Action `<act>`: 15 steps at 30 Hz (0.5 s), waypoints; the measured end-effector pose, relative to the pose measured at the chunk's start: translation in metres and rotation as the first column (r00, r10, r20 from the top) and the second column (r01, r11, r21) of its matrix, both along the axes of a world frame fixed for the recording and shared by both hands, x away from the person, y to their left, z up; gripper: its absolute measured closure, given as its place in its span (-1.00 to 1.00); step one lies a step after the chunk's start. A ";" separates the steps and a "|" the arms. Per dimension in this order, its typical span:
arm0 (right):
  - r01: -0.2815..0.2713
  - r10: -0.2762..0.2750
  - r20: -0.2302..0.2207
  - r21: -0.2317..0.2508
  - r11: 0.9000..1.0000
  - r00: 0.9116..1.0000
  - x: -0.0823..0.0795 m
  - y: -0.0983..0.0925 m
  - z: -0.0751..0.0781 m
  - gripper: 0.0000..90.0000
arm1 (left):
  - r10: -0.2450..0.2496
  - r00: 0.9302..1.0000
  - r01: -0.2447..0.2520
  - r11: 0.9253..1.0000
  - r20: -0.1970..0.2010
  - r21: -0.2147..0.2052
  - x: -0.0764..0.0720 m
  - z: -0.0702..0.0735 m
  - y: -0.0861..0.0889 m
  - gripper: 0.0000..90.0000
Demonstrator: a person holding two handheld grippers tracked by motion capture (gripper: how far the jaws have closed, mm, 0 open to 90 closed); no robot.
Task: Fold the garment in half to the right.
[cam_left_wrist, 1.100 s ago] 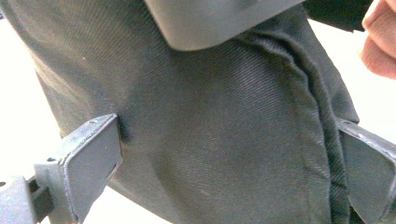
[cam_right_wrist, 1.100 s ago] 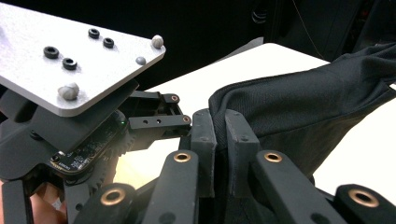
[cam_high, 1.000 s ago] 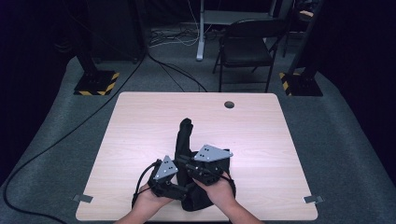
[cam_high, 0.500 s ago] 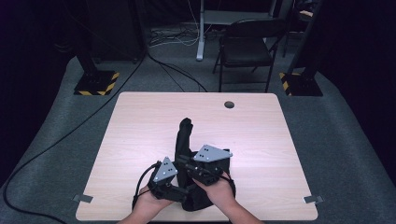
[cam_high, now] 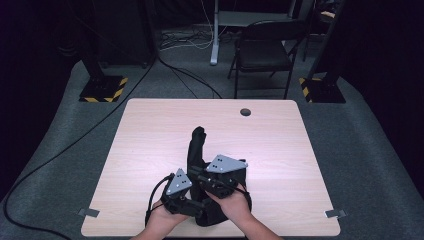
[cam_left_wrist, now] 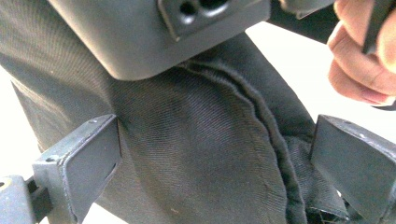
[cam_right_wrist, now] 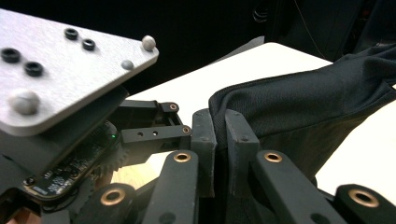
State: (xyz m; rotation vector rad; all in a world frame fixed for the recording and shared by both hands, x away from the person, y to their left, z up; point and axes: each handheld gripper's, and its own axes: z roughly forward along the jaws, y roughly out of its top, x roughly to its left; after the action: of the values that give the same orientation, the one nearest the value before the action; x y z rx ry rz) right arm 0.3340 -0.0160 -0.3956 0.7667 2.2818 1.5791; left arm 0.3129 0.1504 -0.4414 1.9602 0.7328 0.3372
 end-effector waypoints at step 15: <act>0.031 -0.031 -0.006 0.000 1.000 0.999 0.002 -0.008 -0.006 0.86 | -0.006 1.000 0.006 0.999 -0.015 0.051 -0.001 -0.017 -0.005 -0.96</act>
State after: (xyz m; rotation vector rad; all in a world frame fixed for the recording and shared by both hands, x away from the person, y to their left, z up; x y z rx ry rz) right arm 0.3357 -0.0236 -0.4013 0.8042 2.2627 1.5657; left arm 0.3115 0.1455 -0.4581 2.0141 0.7339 0.3412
